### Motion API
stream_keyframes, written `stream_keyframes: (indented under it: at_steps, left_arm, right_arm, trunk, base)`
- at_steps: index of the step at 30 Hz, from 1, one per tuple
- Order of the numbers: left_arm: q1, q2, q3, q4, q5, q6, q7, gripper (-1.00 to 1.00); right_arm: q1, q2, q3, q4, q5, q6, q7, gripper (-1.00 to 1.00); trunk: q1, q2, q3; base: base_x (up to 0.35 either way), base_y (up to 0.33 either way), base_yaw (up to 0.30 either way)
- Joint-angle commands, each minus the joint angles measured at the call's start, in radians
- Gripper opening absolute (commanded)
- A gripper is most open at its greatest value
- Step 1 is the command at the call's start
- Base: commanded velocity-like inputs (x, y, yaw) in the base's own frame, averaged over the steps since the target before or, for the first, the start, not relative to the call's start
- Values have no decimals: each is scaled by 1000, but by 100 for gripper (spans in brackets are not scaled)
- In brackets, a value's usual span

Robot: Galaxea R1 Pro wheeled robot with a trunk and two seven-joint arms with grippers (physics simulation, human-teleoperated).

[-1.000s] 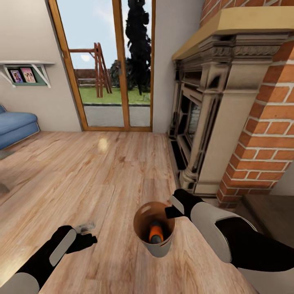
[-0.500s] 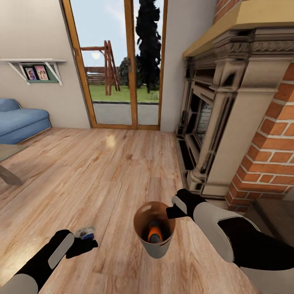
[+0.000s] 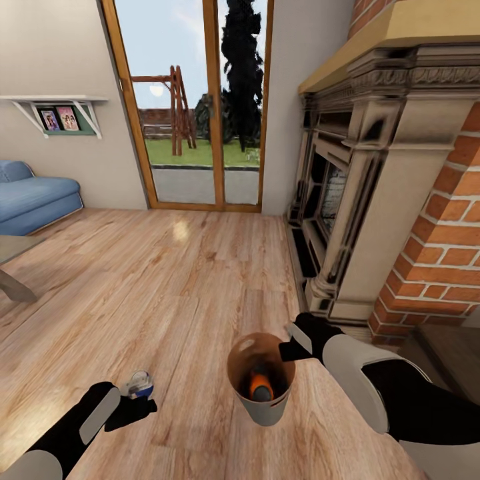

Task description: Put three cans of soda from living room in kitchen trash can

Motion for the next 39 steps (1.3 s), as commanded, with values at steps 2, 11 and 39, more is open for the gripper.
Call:
stream_keyframes:
  at_steps: [2, 11, 39]
  left_arm:
    - [0, -1, 0, 2, 0, -3, 0, 100]
    - [-2, -3, 0, 26, 2, -27, 2, 100]
    - [-3, -3, 0, 36, 1, -59, 0, 100]
  right_arm:
    - [4, -3, -21, 0, -18, -1, 6, -100]
    - [29, -7, -18, 3, -17, -98, 4, -100]
    - [31, 1, -16, -4, -11, -107, -2, -100]
  trunk:
    - [0, 0, 0]
    - [0, 0, 0]
    - [0, 0, -13]
  base:
    - [0, 0, 0]
    - [0, 0, 0]
    - [104, 18, 130]
